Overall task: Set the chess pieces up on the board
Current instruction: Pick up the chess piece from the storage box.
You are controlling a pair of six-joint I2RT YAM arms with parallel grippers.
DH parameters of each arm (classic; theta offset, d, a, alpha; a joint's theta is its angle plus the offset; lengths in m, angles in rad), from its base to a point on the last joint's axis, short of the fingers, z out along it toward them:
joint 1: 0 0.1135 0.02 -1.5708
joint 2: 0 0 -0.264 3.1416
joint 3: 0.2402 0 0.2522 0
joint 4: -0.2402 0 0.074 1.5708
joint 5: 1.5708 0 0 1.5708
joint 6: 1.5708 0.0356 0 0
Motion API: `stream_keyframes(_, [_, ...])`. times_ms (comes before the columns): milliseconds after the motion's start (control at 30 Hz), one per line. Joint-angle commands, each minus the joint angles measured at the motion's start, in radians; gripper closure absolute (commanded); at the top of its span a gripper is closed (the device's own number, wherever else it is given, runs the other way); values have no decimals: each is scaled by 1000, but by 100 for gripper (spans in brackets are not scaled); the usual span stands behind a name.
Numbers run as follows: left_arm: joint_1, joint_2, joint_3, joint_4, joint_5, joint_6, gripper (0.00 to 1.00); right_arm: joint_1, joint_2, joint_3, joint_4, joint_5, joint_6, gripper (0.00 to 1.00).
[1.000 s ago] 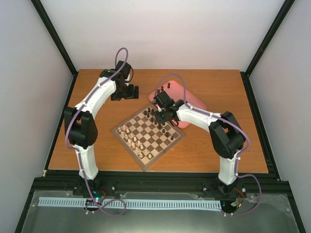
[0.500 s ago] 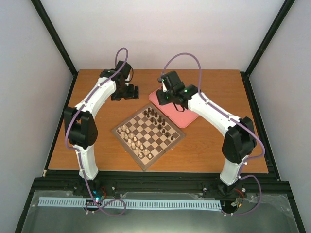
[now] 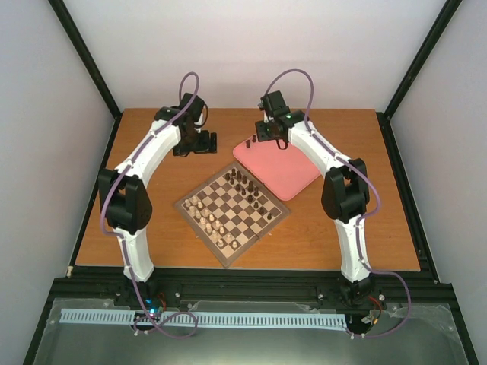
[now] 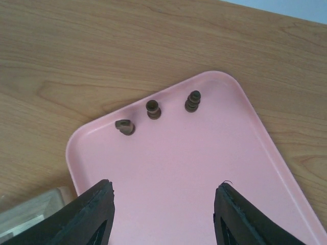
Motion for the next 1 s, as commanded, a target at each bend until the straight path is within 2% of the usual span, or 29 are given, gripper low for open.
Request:
stream_keyframes(0, [-4,-79,21,-22,4,23,0,-6,29,75,-51,-5,-34,46])
stream_keyframes(133, [-5,-104,15,-28,-20,29,0,-15,65,135,-101,-35,-44,48])
stream_keyframes(400, [-10,-134,64,-42,-9,43,0,-20,78,123,-126,-42,-70,50])
stream_keyframes(800, [-33,-107,99,-45,-6,45,0,-44,160,154,-55,29,-77,51])
stream_keyframes(967, [-45,-100,90,-42,-5,41,0,-47,191,155,-41,5,-60,51])
